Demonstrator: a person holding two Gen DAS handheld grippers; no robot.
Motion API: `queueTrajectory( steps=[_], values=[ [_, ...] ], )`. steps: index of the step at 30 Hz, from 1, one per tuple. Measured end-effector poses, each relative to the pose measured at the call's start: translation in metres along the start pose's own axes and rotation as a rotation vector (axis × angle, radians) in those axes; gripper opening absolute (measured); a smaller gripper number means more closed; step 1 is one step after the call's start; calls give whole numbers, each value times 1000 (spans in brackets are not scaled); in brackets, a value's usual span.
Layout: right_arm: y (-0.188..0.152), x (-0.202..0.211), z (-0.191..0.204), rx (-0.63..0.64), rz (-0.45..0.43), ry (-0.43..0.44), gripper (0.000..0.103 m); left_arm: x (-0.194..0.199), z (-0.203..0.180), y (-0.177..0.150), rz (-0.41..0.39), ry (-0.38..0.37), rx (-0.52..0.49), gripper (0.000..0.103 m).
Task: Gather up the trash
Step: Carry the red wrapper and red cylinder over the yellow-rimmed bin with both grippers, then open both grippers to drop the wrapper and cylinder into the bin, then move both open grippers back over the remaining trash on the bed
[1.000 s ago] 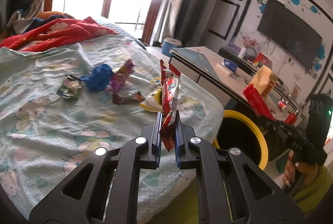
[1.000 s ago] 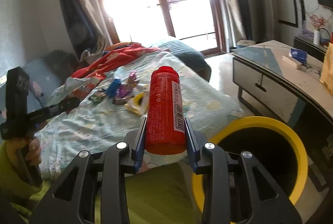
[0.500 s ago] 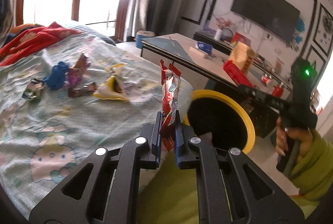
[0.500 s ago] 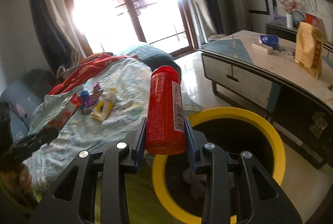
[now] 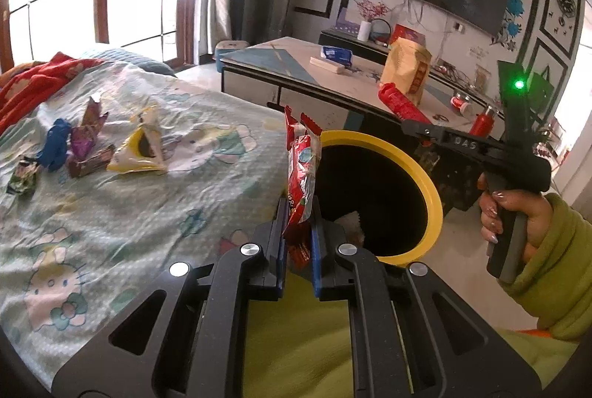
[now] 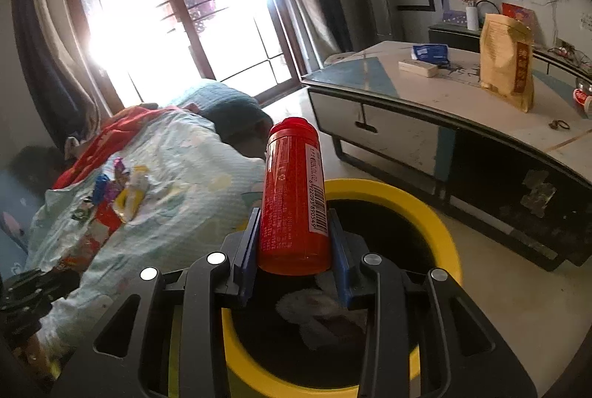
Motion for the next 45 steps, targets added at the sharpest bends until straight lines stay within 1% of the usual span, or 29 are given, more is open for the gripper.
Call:
queueTrajectory(
  steps=[2, 12, 17, 20, 21, 22, 23, 25, 26, 28, 29, 31, 32, 33, 34, 35, 38, 40, 42, 45],
  values=[
    [-4, -2, -9, -1, 13, -34, 32, -4, -7, -1, 9, -9, -10, 6],
    [-15, -8, -42, -89, 58, -53, 32, -33, -47, 2, 65, -45, -92, 6],
    [-22, -13, -50, -128, 96, -30, 32, -61, -68, 0, 115, -59, -150, 6],
    [-25, -15, -51, -148, 107, 3, 33, -82, -80, -3, 166, -76, -165, 7],
    [-25, -15, -52, -155, 115, 14, 33, -86, -82, -3, 169, -70, -175, 7],
    [-26, -16, -52, -168, 123, 22, 35, -90, -85, -3, 171, -67, -184, 10],
    [-26, -15, -54, -183, 126, 26, 41, -94, -88, -3, 172, -67, -189, 13],
    [-24, -12, -58, -208, 108, 31, 43, -97, -92, 0, 166, -68, -185, 33],
    [-22, -11, -60, -219, 99, 25, 44, -97, -93, 0, 162, -73, -182, 38],
    [-20, -8, -65, -241, 82, 30, 46, -96, -98, 1, 152, -85, -177, 54],
    [-19, -6, -67, -252, 71, 30, 48, -94, -99, 2, 140, -85, -178, 58],
    [-15, -3, -70, -260, 48, 25, 50, -89, -97, 5, 117, -83, -176, 70],
    [-14, -1, -71, -259, 39, 24, 53, -86, -96, 7, 102, -77, -172, 74],
    [-12, 1, -70, -249, 26, 20, 55, -83, -93, 10, 88, -70, -162, 85],
    [-9, 3, -70, -240, 15, 12, 60, -79, -88, 12, 74, -60, -145, 92],
    [-7, 7, -70, -233, -1, -7, 67, -75, -83, 15, 56, -53, -124, 92],
    [0, 16, -71, -218, -45, -22, 74, -67, -70, 22, 21, -24, -71, 92],
    [5, 21, -69, -205, -67, -33, 79, -61, -61, 26, -6, 17, -54, 92],
    [8, 25, -67, -199, -88, -39, 79, -55, -53, 29, -28, 51, -39, 92],
    [11, 28, -60, -189, -99, -23, 79, -43, -40, 32, -54, 92, -15, 92]
  ],
)
Point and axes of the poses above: each gripper's, at about its wrist camera, not at the fingertips, and x roughly against the way its jaws point, z to its left, y to its top, the point moved 7 cm from there along -x, roughly the way its jaws point, and after that the axes turned 12 degrees about y, right-handed, at the moved point
